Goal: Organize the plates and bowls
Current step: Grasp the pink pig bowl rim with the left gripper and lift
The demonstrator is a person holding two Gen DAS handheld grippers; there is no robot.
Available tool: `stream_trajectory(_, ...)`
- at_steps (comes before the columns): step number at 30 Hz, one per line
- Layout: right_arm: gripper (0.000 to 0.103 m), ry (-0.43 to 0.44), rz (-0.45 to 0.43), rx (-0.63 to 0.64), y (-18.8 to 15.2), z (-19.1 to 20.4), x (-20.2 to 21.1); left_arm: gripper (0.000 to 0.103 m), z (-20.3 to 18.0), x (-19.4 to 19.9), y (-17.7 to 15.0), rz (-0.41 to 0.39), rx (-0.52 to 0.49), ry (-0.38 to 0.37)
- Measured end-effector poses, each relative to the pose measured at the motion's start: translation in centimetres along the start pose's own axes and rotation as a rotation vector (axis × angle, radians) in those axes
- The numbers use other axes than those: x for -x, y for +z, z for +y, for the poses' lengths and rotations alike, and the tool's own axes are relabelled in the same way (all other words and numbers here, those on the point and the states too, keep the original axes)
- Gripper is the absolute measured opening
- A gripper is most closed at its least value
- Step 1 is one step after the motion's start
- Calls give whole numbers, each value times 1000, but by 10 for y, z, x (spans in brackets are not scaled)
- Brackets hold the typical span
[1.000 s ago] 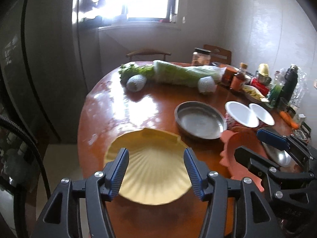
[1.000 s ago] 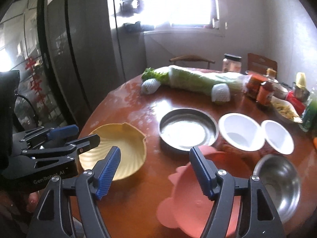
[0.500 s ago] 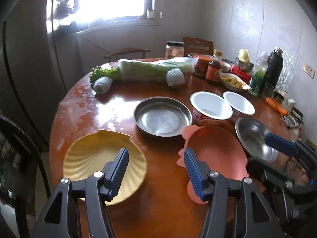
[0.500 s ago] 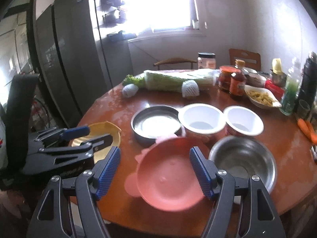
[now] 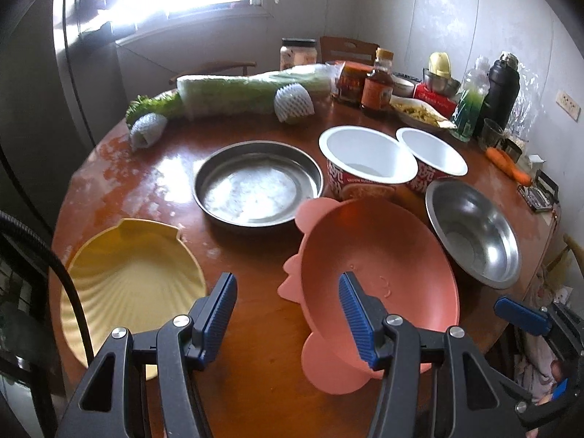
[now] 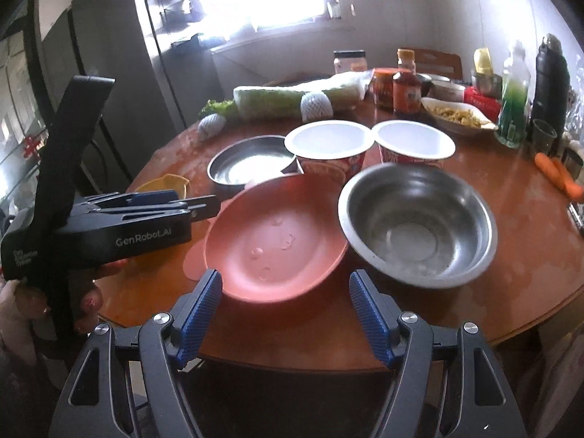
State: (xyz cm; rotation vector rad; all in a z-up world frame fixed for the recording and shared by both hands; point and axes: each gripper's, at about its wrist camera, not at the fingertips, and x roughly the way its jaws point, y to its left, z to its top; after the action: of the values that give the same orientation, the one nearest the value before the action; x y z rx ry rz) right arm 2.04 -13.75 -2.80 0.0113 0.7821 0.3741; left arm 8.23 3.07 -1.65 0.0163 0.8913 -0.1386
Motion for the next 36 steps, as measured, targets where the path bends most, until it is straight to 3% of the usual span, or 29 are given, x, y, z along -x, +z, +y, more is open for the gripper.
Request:
stream_trajectory(4, 74, 3, 16, -20, -4, -6, -7, 58, -1, -11, 0, 21, 2, -4)
stream_trajectory(11, 59, -21, 28, -31, -2, -10, -28, 57, -7, -31, 0, 49, -5, -20)
stream_trajectory(12, 57, -21, 25, -30, 0, -11, -31, 56, -7, -34, -1, 55, -2, -26)
stream_trajectory(14, 54, -36, 28, -19, 2, -11, -38, 42, -7, -40, -1, 73, 6, -40)
stream_trajectory(19, 49, -77, 24, 15, 5, -10, -50, 34, -5, -43, -2, 73, 11, -26)
stream_trajectory(30, 48, -40, 7, 55, 11, 9, -40, 33, 16, -6, -9, 15, 64, 9)
stream_trajectory(36, 48, 8, -15, 139, 21, 41, -31, 33, 46, 29, -15, -42, 131, 59)
